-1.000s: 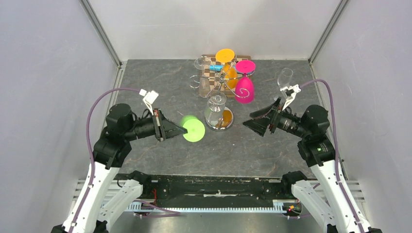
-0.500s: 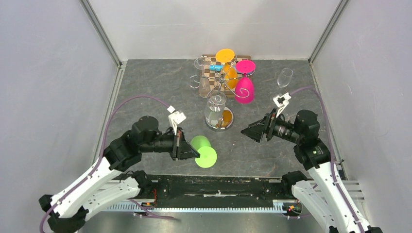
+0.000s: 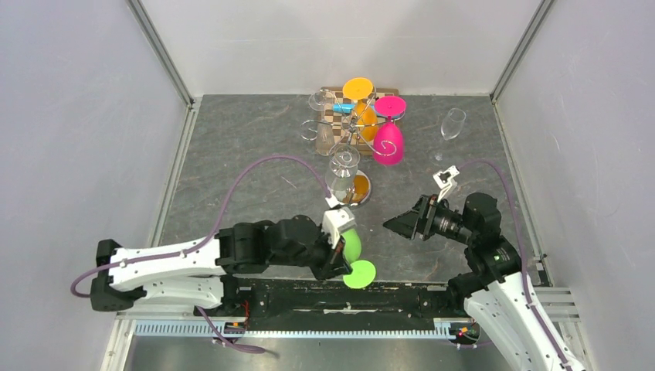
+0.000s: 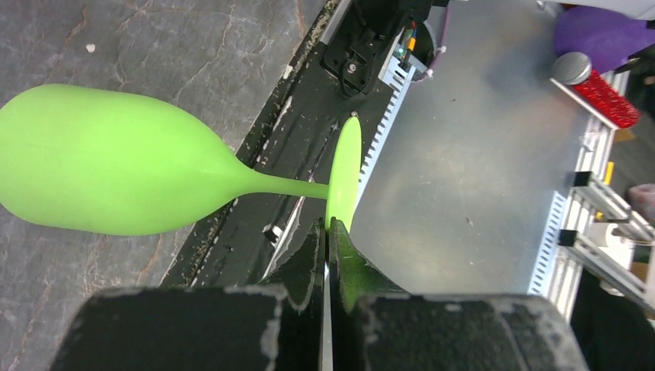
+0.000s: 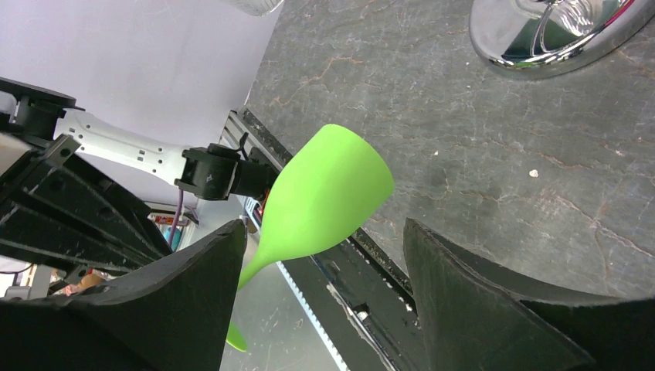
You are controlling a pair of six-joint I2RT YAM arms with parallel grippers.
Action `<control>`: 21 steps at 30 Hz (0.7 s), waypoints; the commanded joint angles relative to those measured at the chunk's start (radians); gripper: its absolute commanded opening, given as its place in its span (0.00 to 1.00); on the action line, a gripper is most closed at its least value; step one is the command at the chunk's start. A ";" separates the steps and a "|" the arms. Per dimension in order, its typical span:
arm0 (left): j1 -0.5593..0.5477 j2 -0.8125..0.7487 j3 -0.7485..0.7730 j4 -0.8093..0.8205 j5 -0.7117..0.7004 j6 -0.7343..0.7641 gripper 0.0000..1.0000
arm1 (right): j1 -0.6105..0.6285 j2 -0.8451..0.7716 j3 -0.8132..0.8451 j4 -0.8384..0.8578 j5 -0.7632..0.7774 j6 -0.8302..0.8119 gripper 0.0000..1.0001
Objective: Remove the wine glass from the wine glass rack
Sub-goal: Place the wine glass at the center of the board.
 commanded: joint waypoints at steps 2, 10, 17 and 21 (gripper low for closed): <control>-0.100 0.063 0.101 0.097 -0.202 0.124 0.02 | 0.005 -0.036 0.001 -0.038 -0.004 0.043 0.77; -0.184 0.173 0.177 0.149 -0.263 0.254 0.02 | 0.020 -0.039 -0.006 -0.104 -0.041 0.027 0.77; -0.193 0.219 0.188 0.218 -0.253 0.331 0.02 | 0.041 -0.050 -0.012 -0.094 -0.072 0.077 0.77; -0.193 0.246 0.196 0.232 -0.263 0.359 0.02 | 0.053 -0.061 -0.015 -0.079 -0.086 0.118 0.77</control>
